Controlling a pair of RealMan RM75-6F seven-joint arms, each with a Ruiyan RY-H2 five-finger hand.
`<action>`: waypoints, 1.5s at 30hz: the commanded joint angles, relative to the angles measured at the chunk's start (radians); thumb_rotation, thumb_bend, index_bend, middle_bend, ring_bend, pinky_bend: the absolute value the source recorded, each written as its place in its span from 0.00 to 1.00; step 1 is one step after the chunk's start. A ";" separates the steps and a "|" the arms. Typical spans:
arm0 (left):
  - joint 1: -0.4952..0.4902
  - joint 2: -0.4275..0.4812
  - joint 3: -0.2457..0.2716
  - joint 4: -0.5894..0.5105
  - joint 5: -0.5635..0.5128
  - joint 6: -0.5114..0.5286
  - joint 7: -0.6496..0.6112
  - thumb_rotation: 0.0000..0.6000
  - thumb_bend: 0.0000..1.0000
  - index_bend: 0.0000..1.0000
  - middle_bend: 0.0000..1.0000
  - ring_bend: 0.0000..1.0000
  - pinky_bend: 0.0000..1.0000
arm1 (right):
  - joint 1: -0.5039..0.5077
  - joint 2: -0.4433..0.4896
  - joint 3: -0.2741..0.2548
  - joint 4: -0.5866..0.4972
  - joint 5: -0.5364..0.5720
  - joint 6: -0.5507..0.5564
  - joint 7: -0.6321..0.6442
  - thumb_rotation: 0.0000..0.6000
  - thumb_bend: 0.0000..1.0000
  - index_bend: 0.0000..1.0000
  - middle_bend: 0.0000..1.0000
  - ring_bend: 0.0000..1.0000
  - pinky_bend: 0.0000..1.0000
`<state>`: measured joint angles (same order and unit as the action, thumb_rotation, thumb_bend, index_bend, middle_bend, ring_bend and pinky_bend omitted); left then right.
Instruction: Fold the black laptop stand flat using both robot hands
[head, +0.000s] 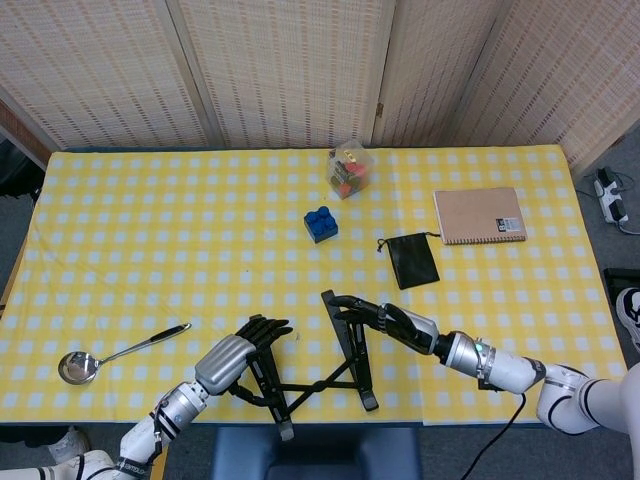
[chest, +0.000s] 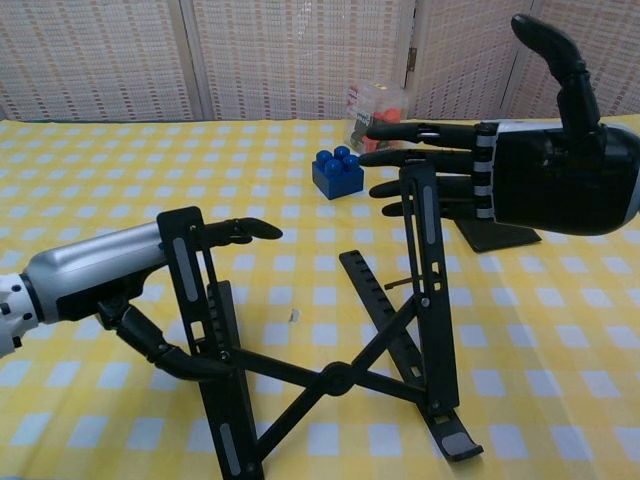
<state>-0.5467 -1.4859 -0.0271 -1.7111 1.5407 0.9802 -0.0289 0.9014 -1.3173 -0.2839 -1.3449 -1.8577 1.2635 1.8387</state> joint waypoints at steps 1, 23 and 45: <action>-0.003 -0.027 -0.010 0.024 -0.030 0.008 0.064 0.73 0.13 0.00 0.06 0.00 0.00 | -0.003 0.000 -0.002 0.000 -0.002 0.005 0.001 0.00 0.00 0.00 0.04 0.08 0.00; 0.044 -0.029 -0.015 0.050 0.032 0.206 0.332 0.74 0.13 0.00 0.06 0.00 0.00 | -0.042 0.023 -0.024 -0.064 -0.084 0.135 -0.045 0.00 0.00 0.00 0.04 0.08 0.00; 0.110 0.061 0.035 0.012 0.098 0.331 0.197 0.82 0.13 0.00 0.06 0.00 0.00 | -0.068 0.021 -0.068 -0.150 -0.156 0.197 -0.138 0.00 0.00 0.00 0.04 0.08 0.00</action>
<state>-0.4529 -1.4416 -0.0059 -1.6880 1.6222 1.2912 0.1847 0.8334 -1.2956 -0.3495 -1.4937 -2.0100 1.4569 1.7029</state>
